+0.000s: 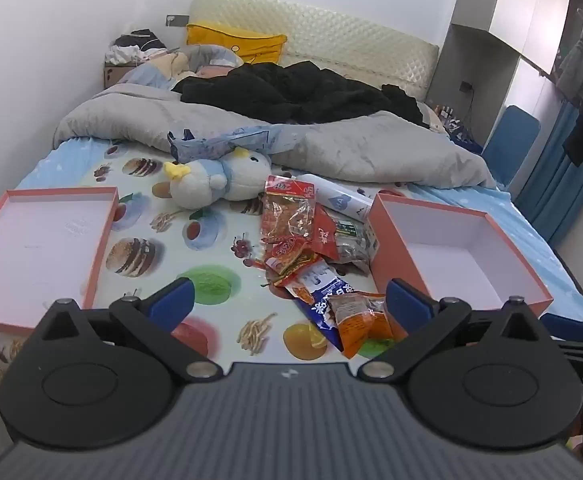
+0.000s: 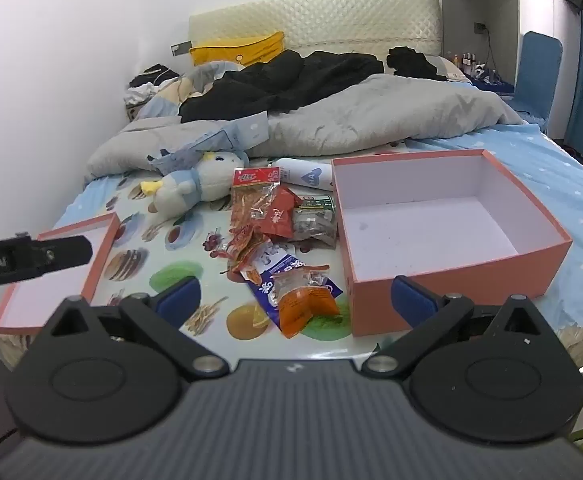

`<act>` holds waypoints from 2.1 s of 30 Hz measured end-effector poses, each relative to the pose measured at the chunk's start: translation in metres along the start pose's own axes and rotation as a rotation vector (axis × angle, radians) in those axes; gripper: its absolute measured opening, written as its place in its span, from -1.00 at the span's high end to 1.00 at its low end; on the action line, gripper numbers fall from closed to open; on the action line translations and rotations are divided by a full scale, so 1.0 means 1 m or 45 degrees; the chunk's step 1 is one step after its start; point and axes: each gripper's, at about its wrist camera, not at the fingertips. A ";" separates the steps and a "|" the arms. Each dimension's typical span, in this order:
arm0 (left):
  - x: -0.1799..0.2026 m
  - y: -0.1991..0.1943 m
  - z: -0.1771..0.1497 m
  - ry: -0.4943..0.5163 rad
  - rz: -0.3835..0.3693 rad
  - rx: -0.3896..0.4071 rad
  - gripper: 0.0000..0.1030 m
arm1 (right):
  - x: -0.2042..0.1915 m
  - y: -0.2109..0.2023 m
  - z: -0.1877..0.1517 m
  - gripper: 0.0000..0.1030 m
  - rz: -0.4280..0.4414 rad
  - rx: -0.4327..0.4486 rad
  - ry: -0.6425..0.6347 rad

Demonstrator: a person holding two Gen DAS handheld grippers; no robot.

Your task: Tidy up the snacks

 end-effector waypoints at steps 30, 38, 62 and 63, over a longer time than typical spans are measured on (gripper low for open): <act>0.006 -0.001 -0.009 0.029 -0.060 -0.013 -1.00 | 0.000 0.004 -0.009 -1.00 0.018 -0.084 0.027; 0.006 -0.004 -0.005 0.031 -0.073 0.002 -1.00 | 0.000 0.001 -0.007 -1.00 0.006 -0.064 0.019; 0.015 -0.001 0.002 0.064 -0.112 -0.024 -1.00 | 0.003 0.007 -0.004 -1.00 0.008 -0.106 0.028; 0.015 0.000 0.002 0.067 -0.112 -0.024 -1.00 | 0.004 0.007 -0.004 -1.00 0.012 -0.110 0.034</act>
Point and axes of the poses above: each gripper's, at about its wrist camera, not at the fingertips, and y roughly the way its jaws point, x to its right, z to its top, and after that the axes turned 8 degrees about x, right-handed
